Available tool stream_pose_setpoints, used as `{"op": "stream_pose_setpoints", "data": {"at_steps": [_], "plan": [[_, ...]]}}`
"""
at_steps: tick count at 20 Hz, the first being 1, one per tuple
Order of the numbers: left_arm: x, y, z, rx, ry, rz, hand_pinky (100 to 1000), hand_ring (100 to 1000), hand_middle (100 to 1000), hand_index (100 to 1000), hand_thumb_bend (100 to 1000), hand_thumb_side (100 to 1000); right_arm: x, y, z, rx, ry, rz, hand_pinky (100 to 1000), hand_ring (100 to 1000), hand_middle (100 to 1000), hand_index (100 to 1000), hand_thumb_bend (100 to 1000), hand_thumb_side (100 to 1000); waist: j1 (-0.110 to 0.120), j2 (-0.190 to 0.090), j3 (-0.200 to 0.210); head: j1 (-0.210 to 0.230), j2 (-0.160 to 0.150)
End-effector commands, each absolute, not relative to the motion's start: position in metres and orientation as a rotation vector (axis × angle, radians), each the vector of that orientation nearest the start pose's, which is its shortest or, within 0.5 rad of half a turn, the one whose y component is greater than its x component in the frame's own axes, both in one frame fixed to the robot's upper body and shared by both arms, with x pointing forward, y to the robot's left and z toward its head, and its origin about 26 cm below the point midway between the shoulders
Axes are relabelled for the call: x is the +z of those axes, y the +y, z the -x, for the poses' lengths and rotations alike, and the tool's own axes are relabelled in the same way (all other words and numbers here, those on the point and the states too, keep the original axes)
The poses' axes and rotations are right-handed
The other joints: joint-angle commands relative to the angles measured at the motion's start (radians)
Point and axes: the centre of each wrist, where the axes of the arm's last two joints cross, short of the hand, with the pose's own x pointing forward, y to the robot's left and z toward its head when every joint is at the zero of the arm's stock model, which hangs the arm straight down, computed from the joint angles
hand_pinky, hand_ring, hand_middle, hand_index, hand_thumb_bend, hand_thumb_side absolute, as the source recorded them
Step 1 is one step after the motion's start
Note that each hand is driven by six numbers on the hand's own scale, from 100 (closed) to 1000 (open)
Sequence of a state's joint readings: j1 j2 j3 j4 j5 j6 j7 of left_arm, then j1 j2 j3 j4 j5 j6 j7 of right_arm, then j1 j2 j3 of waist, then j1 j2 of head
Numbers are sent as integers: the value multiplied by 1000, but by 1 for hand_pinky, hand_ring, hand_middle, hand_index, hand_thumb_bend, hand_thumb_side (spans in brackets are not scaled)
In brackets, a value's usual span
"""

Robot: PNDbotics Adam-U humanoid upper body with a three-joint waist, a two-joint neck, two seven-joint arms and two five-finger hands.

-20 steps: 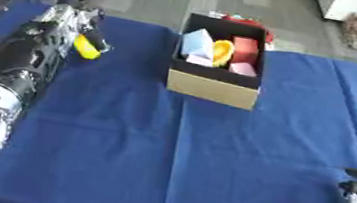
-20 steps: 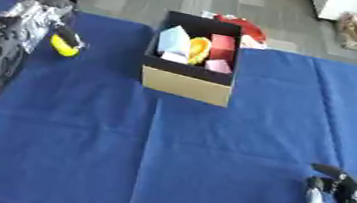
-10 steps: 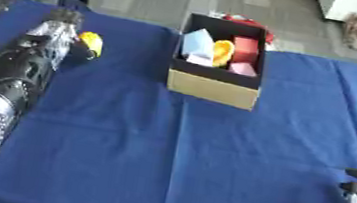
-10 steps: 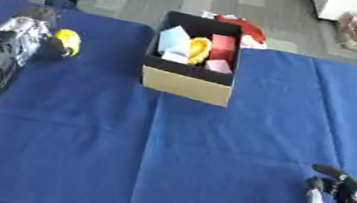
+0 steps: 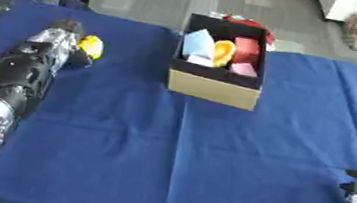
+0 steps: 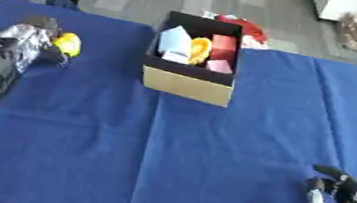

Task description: Pick up objects on the table and place them in the box.

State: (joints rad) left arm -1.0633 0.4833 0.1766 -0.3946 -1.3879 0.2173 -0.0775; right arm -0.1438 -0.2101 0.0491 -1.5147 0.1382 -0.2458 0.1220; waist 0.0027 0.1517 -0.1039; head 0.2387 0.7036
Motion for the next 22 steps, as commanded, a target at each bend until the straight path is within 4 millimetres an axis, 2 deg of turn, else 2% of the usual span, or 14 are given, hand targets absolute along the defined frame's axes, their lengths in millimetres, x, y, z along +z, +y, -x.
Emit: {"op": "stream_pose_setpoints", "data": {"at_steps": [1, 3, 4, 5, 9, 13, 15, 18, 22], "plan": [[176, 375, -494, -884, -900, -1441, 678, 470, 428, 654, 100, 206, 27, -276, -315, 500, -1866, 127, 754, 664, 742, 750, 100, 282, 4, -28, 0, 1, 0], [192, 367, -497, -881, -996, -1465, 679, 468, 422, 652, 100, 197, 27, -276, -315, 501, -1866, 128, 754, 664, 742, 750, 100, 284, 4, -28, 2, 1, 0], [202, 363, -499, -887, -1051, -1471, 679, 467, 419, 651, 100, 589, 28, -276, -315, 501, -1866, 128, 754, 664, 742, 750, 100, 274, 4, -29, 3, 2, 1], [213, 356, -500, -896, -1118, -1477, 678, 463, 414, 649, 100, 191, 28, -276, -316, 503, -1867, 126, 754, 665, 742, 750, 100, 286, 4, -30, 4, 2, 1], [254, 317, -504, -967, -1404, -1433, 678, 463, 413, 651, 100, 185, 27, -275, -315, 506, -1868, 121, 754, 664, 742, 750, 100, 288, 3, -32, 5, 5, -1], [271, 268, -505, -1124, -1616, -1317, 687, 470, 421, 657, 100, 178, 27, -273, -316, 509, -1868, 115, 754, 664, 742, 750, 100, 288, 0, -34, 1, 7, 0], [270, 242, -506, -1215, -1663, -1258, 690, 472, 425, 660, 100, 182, 27, -273, -316, 509, -1867, 112, 754, 664, 742, 750, 100, 287, -2, -35, -2, 11, 0], [257, 209, -509, -1332, -1677, -1192, 696, 482, 437, 669, 100, 187, 26, -271, -316, 508, -1866, 107, 754, 665, 743, 750, 100, 284, -4, -34, -6, 14, -2], [233, 181, -511, -1461, -1647, -1130, 707, 501, 462, 689, 100, 202, 26, -271, -316, 506, -1864, 102, 754, 665, 743, 750, 100, 282, -6, -32, -11, 16, -3]]}}
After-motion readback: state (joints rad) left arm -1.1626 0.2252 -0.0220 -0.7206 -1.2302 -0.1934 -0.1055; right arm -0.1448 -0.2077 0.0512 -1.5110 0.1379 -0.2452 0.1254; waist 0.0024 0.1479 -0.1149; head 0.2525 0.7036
